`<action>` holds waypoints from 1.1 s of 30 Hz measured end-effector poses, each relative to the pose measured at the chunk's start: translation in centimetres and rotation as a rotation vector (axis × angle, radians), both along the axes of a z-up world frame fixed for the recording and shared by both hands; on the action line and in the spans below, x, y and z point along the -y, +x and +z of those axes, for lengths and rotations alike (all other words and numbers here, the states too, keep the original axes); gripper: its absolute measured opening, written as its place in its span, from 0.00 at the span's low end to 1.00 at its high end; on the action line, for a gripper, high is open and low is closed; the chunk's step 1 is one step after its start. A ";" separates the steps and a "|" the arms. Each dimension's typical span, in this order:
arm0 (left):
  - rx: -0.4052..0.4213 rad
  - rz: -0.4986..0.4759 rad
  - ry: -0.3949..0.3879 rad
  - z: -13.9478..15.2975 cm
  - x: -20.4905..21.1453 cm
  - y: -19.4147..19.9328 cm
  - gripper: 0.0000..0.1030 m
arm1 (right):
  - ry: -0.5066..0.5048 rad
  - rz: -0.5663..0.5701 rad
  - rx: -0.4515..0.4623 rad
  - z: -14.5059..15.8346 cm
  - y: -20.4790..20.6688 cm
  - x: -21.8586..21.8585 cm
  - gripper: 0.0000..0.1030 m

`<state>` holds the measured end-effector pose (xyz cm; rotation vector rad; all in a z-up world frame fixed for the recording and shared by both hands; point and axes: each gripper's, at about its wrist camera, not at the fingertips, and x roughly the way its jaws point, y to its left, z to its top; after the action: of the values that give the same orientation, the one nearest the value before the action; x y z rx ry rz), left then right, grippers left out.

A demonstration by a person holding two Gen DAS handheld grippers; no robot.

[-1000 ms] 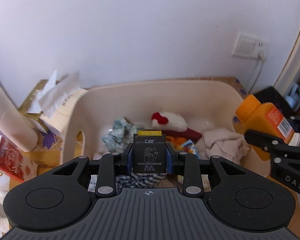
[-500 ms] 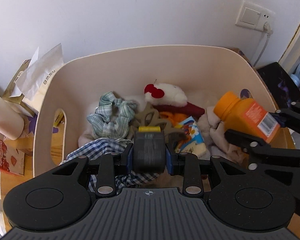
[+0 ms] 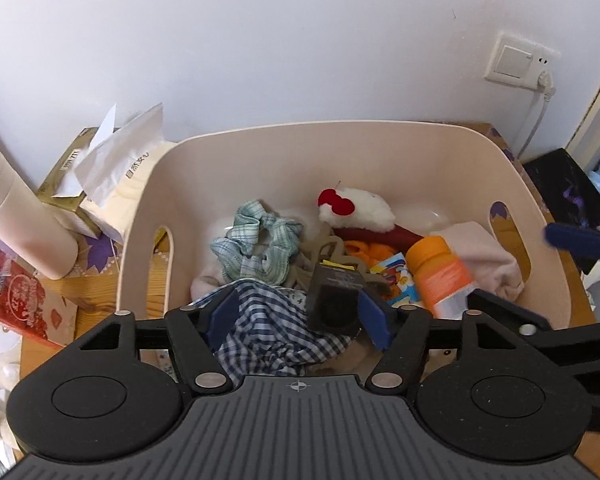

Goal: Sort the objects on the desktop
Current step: 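Lower the black box and orange bottle into the basket and open both tools, then move both tools back toward the round tin and blue-and-white tea packet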

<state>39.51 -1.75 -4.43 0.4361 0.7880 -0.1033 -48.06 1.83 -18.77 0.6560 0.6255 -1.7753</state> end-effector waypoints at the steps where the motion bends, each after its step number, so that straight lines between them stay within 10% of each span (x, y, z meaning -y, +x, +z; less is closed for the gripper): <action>1: 0.005 -0.012 0.000 0.1 -0.1 -0.2 0.67 | -0.016 -0.011 0.005 0.1 -0.1 -0.4 0.91; 33: 0.033 -0.074 -0.031 1.6 -8.0 -8.8 0.76 | -0.107 -0.056 0.023 0.1 4.3 -11.3 1.00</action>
<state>30.72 6.23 -2.81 0.4365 0.7370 -0.1772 -43.79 13.13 -18.68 0.6247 0.4968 -1.8376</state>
